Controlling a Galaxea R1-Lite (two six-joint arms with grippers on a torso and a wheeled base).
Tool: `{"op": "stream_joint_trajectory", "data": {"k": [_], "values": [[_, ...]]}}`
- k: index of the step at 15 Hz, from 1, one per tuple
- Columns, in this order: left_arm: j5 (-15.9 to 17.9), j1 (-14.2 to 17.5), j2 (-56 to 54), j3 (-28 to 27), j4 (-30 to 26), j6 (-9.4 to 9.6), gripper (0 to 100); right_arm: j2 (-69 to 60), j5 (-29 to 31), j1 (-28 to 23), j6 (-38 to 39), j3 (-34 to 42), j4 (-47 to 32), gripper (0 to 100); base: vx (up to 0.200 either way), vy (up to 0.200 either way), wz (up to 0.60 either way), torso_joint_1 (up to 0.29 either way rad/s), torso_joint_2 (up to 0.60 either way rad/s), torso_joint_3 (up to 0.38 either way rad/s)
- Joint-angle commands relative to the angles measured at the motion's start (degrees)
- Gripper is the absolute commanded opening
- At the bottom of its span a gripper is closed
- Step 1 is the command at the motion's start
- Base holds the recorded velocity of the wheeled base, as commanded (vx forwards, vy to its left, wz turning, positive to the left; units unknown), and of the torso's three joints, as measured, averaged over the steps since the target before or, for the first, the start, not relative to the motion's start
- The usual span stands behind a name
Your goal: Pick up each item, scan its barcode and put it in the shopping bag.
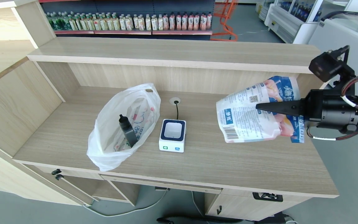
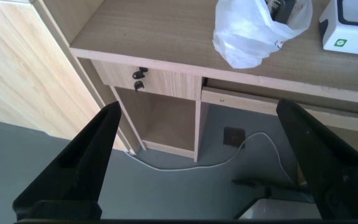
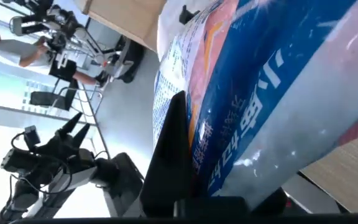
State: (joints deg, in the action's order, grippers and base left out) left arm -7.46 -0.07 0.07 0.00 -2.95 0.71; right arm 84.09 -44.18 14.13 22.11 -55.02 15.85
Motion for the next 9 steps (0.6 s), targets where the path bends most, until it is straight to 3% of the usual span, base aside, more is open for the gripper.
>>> {"op": "stream_joint_trajectory", "data": {"k": [1, 9], "values": [[-0.01, -0.01, 0.01, 0.00, 0.05, 0.00, 100, -1.91, -0.73, 3.19, 2.23, -0.62, 2.35, 0, 0.000, 0.000, 0.00, 0.000, 0.00, 0.000], [-0.01, -0.01, 0.01, 0.00, -0.04, 0.00, 100, -3.67, -10.14, 7.58, 2.23, 0.17, 3.66, 0, 0.000, 0.000, 0.00, 0.000, 0.00, 0.000]]}}
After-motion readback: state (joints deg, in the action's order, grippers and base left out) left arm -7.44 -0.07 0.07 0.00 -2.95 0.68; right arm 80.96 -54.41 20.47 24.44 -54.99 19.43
